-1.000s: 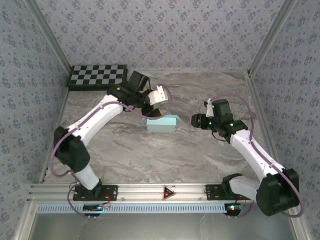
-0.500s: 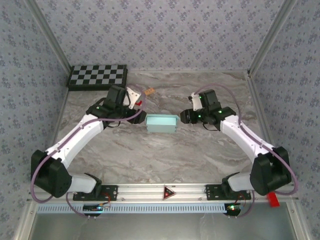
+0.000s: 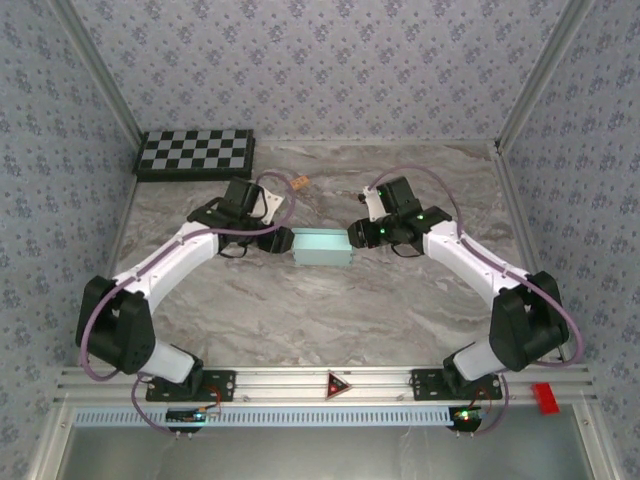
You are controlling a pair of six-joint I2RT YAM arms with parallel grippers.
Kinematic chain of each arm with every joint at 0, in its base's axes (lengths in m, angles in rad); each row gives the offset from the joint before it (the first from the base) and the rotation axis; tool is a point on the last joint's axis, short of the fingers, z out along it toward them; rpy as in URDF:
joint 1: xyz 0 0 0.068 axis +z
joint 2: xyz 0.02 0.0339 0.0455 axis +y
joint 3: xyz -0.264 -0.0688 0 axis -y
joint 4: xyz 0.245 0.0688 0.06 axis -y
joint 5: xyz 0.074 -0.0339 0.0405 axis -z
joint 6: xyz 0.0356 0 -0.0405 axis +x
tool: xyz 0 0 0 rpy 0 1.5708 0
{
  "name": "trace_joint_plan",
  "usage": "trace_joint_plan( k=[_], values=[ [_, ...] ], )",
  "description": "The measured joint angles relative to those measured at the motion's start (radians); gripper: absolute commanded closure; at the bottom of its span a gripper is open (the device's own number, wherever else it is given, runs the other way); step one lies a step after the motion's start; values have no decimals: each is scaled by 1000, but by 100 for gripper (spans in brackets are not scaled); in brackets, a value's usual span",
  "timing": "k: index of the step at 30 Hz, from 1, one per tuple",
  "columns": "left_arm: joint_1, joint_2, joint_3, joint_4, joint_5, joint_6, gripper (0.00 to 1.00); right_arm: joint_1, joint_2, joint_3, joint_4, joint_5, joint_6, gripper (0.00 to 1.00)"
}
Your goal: Fold the paper box
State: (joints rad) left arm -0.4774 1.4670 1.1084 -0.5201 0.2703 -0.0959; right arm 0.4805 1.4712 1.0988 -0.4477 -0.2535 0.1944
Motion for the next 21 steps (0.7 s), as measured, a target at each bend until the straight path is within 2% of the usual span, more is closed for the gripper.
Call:
trace_joint_plan(
  k=[10, 18, 21],
  values=[
    [0, 42, 40, 3, 51, -19, 57, 7, 5, 0, -1, 26, 17, 65],
    [0, 74, 45, 10, 60, -23, 59, 8, 22, 0, -2, 29, 19, 67],
    [0, 88, 47, 12, 61, -27, 62, 8, 27, 0, -3, 29, 21, 70]
  ],
)
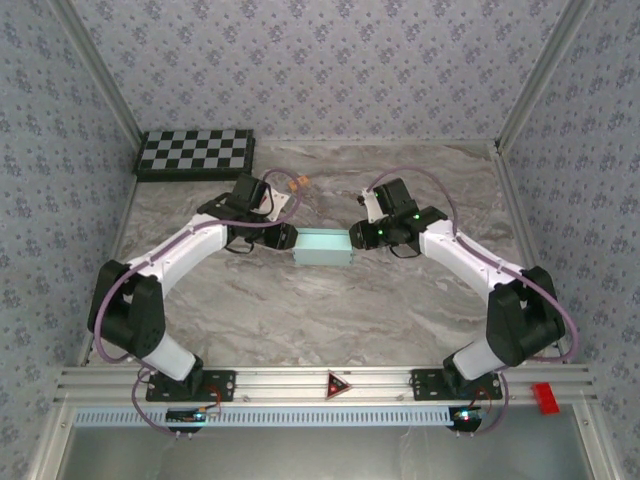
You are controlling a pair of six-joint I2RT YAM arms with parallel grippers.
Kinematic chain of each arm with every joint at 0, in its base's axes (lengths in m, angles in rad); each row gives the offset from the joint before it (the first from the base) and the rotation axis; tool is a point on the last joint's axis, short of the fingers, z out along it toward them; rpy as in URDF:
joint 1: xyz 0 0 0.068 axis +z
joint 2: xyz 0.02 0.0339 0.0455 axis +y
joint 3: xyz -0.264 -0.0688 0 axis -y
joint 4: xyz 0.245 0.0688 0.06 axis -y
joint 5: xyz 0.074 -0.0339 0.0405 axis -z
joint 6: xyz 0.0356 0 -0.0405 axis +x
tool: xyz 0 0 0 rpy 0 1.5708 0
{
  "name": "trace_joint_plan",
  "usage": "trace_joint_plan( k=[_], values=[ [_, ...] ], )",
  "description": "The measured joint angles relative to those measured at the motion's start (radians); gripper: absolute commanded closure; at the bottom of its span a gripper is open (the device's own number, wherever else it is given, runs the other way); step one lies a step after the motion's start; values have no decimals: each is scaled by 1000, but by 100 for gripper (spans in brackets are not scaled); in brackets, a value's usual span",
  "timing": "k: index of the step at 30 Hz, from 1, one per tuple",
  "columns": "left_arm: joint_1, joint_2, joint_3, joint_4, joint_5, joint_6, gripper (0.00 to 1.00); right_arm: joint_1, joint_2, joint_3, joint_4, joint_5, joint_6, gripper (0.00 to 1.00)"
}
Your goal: Fold the paper box
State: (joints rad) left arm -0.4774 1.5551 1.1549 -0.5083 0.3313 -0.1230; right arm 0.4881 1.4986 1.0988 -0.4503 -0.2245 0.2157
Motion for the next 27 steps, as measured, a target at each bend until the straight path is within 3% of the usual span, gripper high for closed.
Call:
trace_joint_plan(
  k=[19, 27],
  values=[
    [0, 11, 10, 16, 37, -34, 82, 10, 16, 10, -3, 0, 7, 86],
    [0, 18, 10, 18, 43, -63, 83, 15, 28, 26, -3, 1, 24, 89]
  ],
)
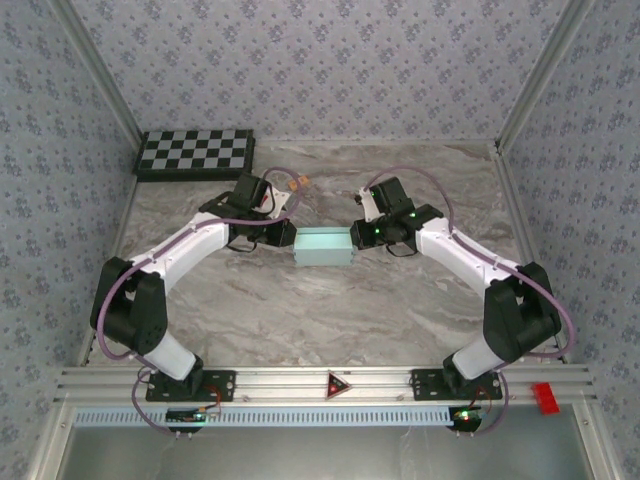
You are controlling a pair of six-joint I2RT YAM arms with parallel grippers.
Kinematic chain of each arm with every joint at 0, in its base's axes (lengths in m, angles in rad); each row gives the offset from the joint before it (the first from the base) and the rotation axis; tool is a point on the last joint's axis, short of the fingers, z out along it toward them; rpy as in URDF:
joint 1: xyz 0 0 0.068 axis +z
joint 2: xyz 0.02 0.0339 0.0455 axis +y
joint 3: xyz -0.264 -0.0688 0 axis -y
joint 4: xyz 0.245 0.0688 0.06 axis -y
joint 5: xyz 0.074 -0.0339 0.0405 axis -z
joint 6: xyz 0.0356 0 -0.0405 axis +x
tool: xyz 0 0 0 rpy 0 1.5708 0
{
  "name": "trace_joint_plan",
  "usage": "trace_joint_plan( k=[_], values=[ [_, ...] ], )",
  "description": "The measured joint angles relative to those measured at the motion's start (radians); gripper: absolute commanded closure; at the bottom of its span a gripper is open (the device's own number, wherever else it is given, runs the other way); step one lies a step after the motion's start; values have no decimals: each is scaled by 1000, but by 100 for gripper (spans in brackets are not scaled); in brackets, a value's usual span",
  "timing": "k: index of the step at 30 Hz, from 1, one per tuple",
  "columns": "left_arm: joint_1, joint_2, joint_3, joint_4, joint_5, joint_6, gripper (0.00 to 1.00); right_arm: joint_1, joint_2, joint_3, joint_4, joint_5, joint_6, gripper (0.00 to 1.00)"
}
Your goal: Fold the paper box
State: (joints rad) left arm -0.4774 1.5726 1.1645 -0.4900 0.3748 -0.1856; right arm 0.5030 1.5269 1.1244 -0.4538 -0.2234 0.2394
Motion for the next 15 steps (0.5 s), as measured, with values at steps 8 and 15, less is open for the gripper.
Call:
trace_joint_plan(
  k=[8, 15],
  values=[
    [0, 0, 0, 1, 0, -14, 83, 4, 8, 10, -5, 3, 15, 89],
    [0, 0, 0, 0, 0, -18, 83, 4, 18, 23, -15, 2, 20, 88]
  ],
)
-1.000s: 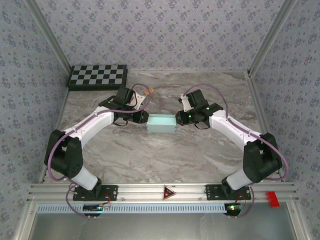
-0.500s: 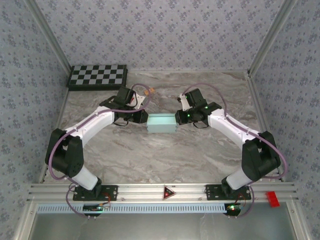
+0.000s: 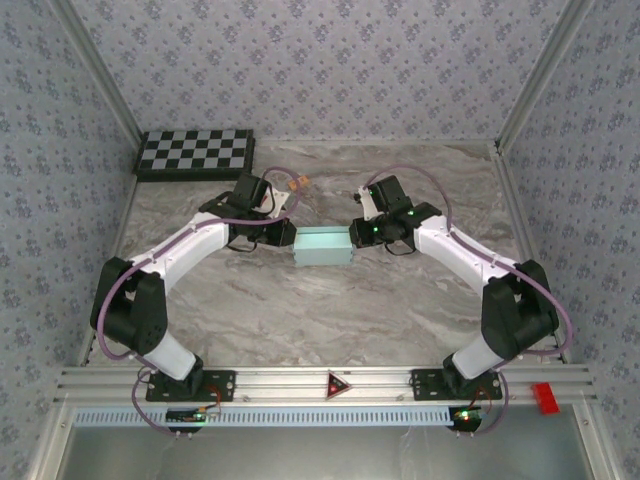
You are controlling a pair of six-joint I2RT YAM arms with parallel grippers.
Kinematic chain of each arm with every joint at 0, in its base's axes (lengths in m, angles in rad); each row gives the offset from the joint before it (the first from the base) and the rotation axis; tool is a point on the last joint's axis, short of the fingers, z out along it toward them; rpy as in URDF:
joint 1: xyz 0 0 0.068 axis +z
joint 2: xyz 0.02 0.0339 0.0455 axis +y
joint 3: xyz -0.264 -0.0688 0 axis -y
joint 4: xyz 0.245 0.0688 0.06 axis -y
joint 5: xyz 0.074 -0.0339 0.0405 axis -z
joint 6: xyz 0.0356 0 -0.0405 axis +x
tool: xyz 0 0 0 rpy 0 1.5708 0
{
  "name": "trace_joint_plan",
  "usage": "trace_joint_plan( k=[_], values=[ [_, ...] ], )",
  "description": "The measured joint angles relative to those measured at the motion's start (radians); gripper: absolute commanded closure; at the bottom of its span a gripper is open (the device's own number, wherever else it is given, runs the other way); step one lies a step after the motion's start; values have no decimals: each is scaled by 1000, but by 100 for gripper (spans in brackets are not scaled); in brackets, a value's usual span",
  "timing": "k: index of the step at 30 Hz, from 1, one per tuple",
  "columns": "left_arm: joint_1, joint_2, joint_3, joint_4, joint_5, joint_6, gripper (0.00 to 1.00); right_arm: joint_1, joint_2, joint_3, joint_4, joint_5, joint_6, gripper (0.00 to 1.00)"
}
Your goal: Fold the paper box
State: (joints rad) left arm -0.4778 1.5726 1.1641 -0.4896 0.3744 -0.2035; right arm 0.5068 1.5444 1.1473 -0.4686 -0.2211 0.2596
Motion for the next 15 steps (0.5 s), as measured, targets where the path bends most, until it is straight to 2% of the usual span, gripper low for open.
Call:
trace_joint_plan(
  k=[15],
  values=[
    [0, 0, 0, 1, 0, -8, 87, 0, 16, 17, -11, -4, 18, 89]
  ],
)
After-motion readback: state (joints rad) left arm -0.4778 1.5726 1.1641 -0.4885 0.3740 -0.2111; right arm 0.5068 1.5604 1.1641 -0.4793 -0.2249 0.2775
